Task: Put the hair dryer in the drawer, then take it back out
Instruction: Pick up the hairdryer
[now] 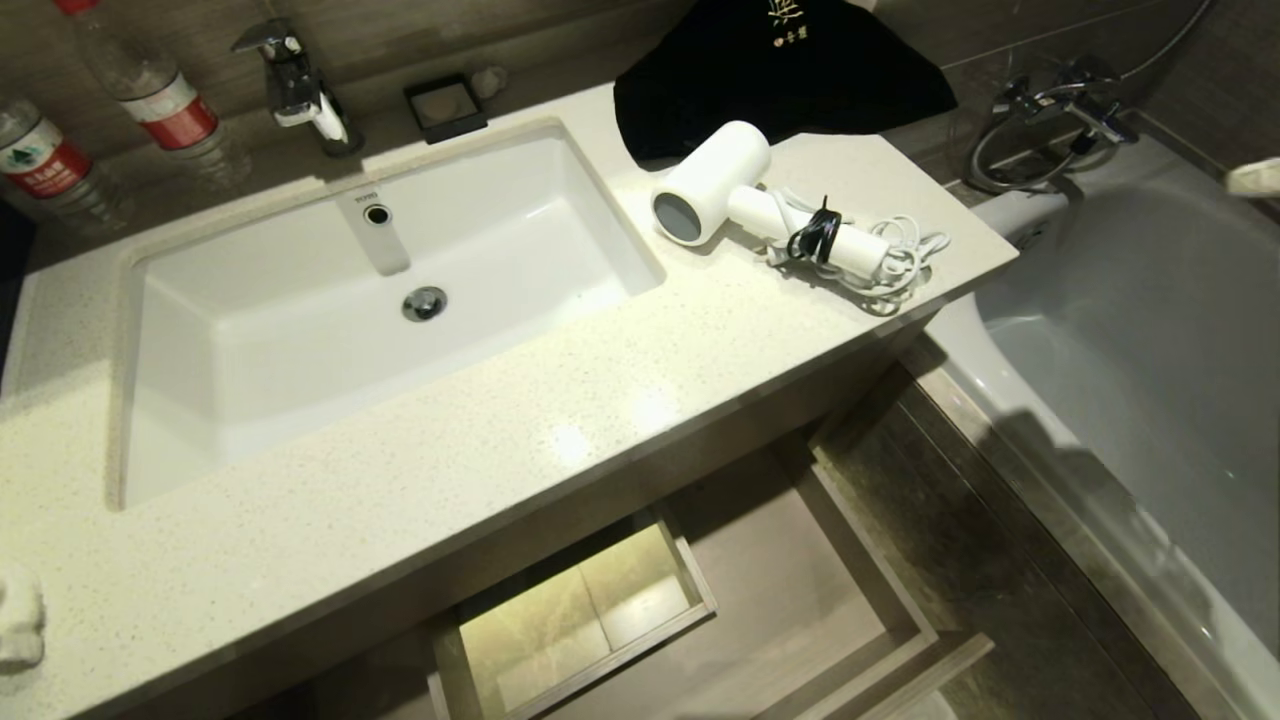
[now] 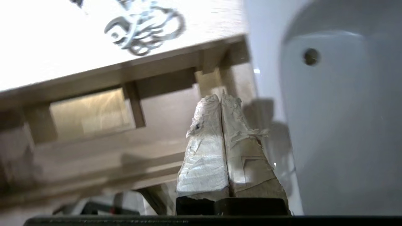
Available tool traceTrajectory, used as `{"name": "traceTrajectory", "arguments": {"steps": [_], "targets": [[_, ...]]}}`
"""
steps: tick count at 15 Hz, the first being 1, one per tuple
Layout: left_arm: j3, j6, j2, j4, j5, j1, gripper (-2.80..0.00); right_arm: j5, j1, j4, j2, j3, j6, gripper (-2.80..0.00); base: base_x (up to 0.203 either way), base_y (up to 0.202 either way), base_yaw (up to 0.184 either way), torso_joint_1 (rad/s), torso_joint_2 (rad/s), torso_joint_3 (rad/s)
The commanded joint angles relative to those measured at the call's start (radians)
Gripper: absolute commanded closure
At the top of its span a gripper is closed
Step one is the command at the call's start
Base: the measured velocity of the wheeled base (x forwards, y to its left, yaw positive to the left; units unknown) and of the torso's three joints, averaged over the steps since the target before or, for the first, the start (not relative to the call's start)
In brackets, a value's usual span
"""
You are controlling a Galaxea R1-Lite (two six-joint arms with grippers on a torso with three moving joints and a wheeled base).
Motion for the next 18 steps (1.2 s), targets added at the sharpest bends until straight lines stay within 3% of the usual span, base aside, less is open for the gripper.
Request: {"name": "traceTrajectory", "arguments": {"steps": [1, 3, 8, 13, 16, 17, 18], "targets": [[-0.001, 0.000, 0.002, -0.001, 0.001, 0.000, 0.00, 0.093, 0.014, 0.009, 0.109, -0.035, -0.047, 0.00, 0.000, 0.000, 0.000, 0.000, 0.00, 0.000], [0.000, 0.000, 0.001, -0.001, 0.001, 0.000, 0.00, 0.152, 0.021, 0.014, 0.123, -0.050, -0.061, 0.00, 0.000, 0.000, 0.000, 0.000, 0.00, 0.000], [0.000, 0.000, 0.000, -0.001, 0.001, 0.000, 0.00, 0.142, 0.043, 0.088, 0.143, -0.064, -0.110, 0.00, 0.000, 0.000, 0.000, 0.000, 0.00, 0.000], [0.000, 0.000, 0.000, -0.001, 0.001, 0.000, 0.00, 0.160, 0.164, 0.049, 0.256, -0.140, -0.138, 0.00, 0.000, 0.000, 0.000, 0.000, 0.00, 0.000], [0.000, 0.000, 0.000, -0.001, 0.001, 0.000, 0.00, 0.201, 0.176, 0.046, 0.323, -0.179, -0.177, 0.00, 0.000, 0.000, 0.000, 0.000, 0.00, 0.000], [-0.001, 0.000, 0.001, -0.001, 0.001, 0.000, 0.00, 0.204, 0.177, 0.036, 0.345, -0.194, -0.202, -2.80, 0.000, 0.000, 0.000, 0.000, 0.00, 0.000], [0.000, 0.000, 0.002, -0.001, 0.001, 0.000, 0.00, 0.205, 0.177, 0.007, 0.366, -0.199, -0.215, -2.80, 0.000, 0.000, 0.000, 0.000, 0.00, 0.000]]}}
